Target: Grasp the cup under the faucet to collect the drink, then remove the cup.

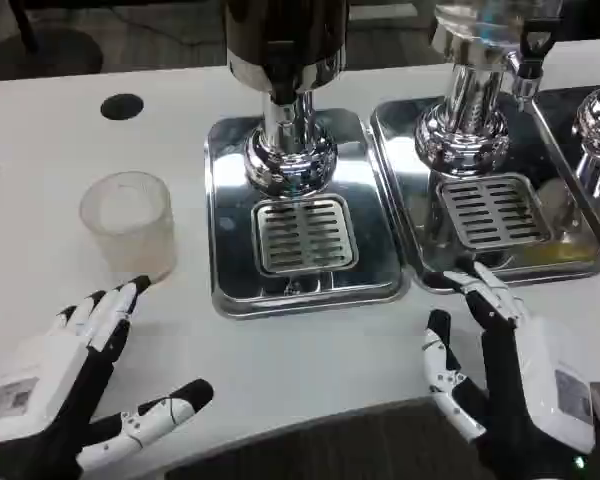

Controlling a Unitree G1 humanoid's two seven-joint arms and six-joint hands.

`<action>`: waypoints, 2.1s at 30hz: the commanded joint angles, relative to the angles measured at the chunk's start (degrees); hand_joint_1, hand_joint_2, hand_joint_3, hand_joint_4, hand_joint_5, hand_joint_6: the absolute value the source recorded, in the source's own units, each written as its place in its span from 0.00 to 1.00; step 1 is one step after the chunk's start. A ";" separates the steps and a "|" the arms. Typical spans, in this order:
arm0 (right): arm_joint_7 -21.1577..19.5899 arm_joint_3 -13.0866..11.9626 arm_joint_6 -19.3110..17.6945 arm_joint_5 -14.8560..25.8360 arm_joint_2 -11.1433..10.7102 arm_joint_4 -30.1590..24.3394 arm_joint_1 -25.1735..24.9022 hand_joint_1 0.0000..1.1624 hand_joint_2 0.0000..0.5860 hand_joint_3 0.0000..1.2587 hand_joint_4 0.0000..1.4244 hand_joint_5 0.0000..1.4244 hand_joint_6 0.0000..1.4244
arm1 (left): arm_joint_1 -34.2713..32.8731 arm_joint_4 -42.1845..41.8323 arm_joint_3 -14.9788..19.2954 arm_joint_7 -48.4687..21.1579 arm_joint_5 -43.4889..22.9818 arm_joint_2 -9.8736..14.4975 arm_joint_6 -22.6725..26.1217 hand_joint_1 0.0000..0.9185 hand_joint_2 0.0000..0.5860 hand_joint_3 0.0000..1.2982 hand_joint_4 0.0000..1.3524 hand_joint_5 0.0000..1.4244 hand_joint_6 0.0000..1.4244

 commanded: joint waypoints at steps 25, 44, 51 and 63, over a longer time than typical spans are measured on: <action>0.05 -0.17 0.30 0.75 1.31 -0.75 0.31 0.33 0.93 0.30 0.13 0.13 0.19 | -0.83 4.96 4.67 4.55 -6.45 -1.25 -4.86 0.00 0.17 0.01 0.00 0.03 0.15; -0.70 -0.31 0.15 0.68 2.44 -0.46 0.38 0.33 0.93 0.31 0.14 0.14 0.19 | -14.65 19.32 8.99 0.67 -16.06 -0.25 -4.62 0.09 0.07 0.00 0.00 0.08 0.21; -1.23 -0.42 0.34 0.23 2.93 -0.62 0.58 0.33 0.93 0.32 0.15 0.14 0.19 | -23.46 27.29 6.78 0.11 -15.39 -0.17 -3.04 0.16 0.06 0.00 0.00 0.09 0.20; -1.26 -0.29 0.19 -0.02 3.04 -0.53 0.08 0.33 0.93 0.32 0.15 0.14 0.19 | -33.74 40.56 3.40 1.21 -14.99 0.25 -3.45 0.29 0.08 0.00 0.00 0.11 0.17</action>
